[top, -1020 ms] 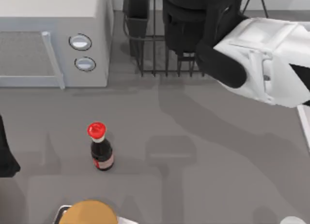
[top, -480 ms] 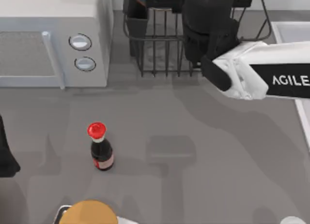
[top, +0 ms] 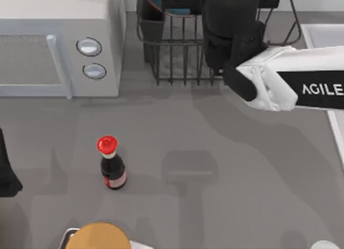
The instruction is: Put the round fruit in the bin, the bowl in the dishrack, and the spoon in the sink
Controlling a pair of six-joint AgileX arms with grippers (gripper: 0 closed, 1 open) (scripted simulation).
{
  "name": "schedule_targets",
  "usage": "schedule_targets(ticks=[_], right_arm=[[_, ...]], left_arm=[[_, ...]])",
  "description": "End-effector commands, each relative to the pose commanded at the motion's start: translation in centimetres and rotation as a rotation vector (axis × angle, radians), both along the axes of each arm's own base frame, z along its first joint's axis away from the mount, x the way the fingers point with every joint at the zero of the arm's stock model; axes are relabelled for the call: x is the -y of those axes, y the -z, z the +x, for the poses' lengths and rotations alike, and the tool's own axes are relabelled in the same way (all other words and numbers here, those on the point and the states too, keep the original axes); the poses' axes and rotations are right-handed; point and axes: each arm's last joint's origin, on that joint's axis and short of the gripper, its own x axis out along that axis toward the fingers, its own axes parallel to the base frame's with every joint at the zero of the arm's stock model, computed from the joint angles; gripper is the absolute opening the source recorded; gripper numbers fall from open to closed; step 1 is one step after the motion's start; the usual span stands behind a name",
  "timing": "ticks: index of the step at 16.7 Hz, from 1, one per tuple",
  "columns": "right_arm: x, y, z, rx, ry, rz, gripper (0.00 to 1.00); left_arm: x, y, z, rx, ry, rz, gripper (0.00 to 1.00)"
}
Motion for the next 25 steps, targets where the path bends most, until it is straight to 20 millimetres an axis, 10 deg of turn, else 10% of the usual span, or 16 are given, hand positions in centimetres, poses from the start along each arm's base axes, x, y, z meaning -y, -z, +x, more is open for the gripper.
schedule_targets(ticks=[8,19,25], right_arm=[[0.0,0.0,0.0,0.000,0.000,0.000,0.98],[0.1,-0.1,-0.1,-0.002,-0.007,-0.001,1.00],[6.8,-2.0,-3.0,-0.047,-0.085,-0.013,1.00]], left_arm=[[0.0,0.0,0.0,0.000,0.000,0.000,1.00],[0.0,0.0,0.0,0.000,0.000,0.000,1.00],[0.0,0.0,0.0,0.000,0.000,0.000,1.00]])
